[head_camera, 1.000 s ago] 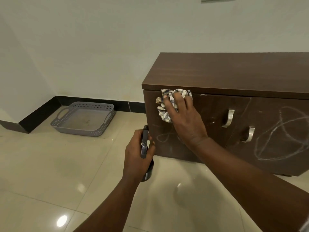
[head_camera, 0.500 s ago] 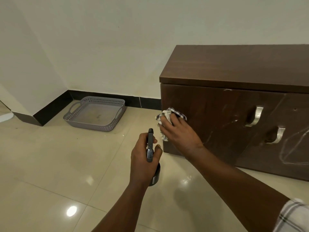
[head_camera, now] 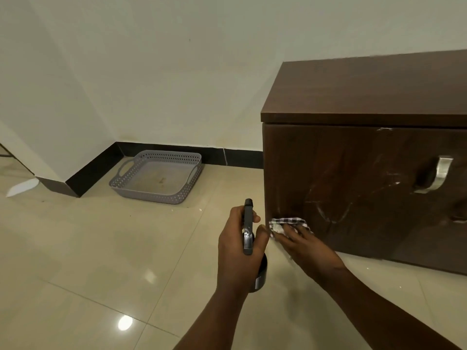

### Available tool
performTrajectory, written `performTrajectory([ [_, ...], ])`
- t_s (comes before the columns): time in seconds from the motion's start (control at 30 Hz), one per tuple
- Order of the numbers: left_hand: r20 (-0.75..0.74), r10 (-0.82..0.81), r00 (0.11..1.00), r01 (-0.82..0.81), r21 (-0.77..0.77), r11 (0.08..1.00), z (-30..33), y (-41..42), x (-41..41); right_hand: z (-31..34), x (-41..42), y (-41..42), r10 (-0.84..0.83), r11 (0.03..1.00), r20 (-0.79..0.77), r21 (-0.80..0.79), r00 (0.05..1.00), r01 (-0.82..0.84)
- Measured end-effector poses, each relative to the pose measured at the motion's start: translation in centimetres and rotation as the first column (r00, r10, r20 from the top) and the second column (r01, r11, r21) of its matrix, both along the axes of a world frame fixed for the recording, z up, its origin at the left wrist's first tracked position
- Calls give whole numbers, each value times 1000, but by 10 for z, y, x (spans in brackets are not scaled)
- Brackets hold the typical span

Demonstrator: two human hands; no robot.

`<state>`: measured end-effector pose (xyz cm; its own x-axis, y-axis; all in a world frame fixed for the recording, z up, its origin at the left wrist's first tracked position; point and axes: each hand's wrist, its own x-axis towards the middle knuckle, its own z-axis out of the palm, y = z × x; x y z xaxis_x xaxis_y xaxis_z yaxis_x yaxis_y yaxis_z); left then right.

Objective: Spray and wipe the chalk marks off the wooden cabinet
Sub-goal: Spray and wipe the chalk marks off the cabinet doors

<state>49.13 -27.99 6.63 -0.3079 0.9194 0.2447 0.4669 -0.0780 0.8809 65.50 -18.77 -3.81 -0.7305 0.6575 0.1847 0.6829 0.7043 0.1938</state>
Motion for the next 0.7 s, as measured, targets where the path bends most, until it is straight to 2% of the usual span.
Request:
performTrajectory([
  [0.13, 6, -19, 1000, 19, -20, 1000, -7, 1, 2, -7, 10, -6, 53, 995, 42, 84, 998, -56],
  [0.3, -5, -41, 999, 41, -44, 998, -13, -4, 8, -29, 16, 0, -5, 1000, 105, 14, 994, 4],
  [0.37, 4, -54, 999, 54, -40, 998, -13, -5, 9, -40, 25, 2, -16, 1000, 82, -6, 997, 17],
  [0.43, 14, -53, 998, 54, -42, 998, -14, -4, 10, -35, 34, 2, -36, 999, 34, -25, 999, 37],
  [0.7, 2, -93, 996, 93, -17, 996, -9, -13, 20, -1, 85, -14, -2, 1000, 97, 20, 995, 0],
])
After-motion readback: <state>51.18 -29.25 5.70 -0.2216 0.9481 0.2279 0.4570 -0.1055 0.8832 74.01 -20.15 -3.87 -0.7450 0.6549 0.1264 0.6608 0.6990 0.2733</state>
